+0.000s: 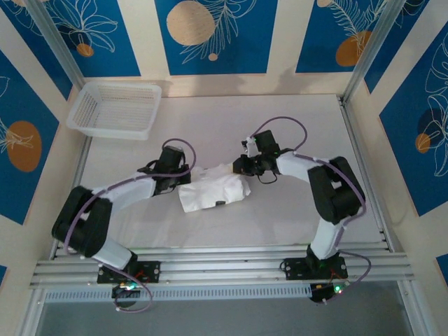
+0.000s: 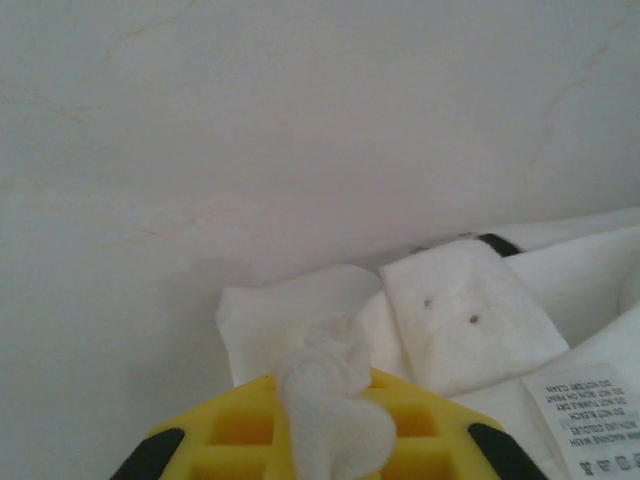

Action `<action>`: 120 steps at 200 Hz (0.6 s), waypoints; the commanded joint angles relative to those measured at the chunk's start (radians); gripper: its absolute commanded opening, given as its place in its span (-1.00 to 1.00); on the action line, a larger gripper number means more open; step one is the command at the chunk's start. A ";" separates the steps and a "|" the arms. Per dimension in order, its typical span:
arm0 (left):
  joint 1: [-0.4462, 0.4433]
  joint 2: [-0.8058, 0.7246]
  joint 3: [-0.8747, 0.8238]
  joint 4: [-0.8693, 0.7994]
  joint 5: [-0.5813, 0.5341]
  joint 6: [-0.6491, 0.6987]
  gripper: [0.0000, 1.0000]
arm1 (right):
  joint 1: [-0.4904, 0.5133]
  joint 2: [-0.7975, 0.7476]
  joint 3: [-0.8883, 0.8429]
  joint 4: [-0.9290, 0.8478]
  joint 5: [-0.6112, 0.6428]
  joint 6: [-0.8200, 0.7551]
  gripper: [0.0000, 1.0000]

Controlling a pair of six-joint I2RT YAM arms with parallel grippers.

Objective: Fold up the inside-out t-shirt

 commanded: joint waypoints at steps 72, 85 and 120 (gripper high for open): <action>-0.011 -0.298 0.006 -0.135 0.034 0.012 0.26 | 0.073 -0.383 -0.098 -0.102 0.255 0.035 0.09; -0.043 -0.332 -0.042 -0.118 0.085 -0.042 0.26 | 0.133 -0.391 -0.143 -0.062 0.255 0.081 0.04; -0.130 -0.324 -0.130 -0.141 0.036 -0.147 0.25 | 0.200 -0.233 -0.233 0.030 0.284 0.150 -0.06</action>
